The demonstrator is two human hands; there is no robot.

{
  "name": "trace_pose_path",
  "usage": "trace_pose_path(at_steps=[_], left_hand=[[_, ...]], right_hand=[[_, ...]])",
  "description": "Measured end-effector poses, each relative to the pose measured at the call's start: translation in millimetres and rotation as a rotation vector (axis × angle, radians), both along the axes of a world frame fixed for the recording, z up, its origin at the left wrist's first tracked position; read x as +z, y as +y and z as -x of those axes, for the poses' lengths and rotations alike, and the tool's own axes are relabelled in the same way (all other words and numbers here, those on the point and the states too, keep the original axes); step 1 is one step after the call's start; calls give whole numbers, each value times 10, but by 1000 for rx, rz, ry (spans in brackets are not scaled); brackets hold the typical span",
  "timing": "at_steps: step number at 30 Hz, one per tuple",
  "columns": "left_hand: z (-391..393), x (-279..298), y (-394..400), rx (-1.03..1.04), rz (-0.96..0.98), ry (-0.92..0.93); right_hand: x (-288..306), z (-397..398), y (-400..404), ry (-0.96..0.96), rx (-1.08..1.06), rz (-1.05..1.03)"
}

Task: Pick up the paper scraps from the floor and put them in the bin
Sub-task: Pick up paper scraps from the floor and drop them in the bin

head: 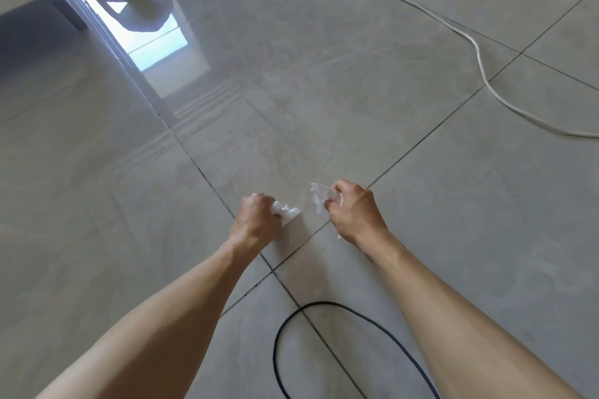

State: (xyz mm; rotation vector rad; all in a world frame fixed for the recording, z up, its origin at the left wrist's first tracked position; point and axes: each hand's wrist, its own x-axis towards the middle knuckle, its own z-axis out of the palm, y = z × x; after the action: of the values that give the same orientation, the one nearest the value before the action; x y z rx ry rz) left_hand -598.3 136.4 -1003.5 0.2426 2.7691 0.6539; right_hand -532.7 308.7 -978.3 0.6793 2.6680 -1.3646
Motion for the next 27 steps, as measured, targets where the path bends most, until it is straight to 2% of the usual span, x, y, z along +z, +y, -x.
trace_pose_path(at_steps=[6, 8, 13, 18, 23, 27], left_hand=[[-342, 411, -878, 266, -218, -40], [-443, 652, -1327, 381, -353, -69], [-728, 1503, -2462, 550, -559, -46], [-1181, 2505, -3515, 643, -770, 62], [-1555, 3329, -4410, 733, -902, 121], [-1696, 3663, -5019, 829, -901, 180]], right_hand=[[442, -188, -597, -4, 46, 190], [700, -242, -932, -4, 104, 246], [1580, -299, -1840, 11, 297, 227], [2597, -290, -2860, -6, 432, 193], [3399, -285, -3924, 9, 508, 274], [3706, -172, -4717, 36, 637, 331]])
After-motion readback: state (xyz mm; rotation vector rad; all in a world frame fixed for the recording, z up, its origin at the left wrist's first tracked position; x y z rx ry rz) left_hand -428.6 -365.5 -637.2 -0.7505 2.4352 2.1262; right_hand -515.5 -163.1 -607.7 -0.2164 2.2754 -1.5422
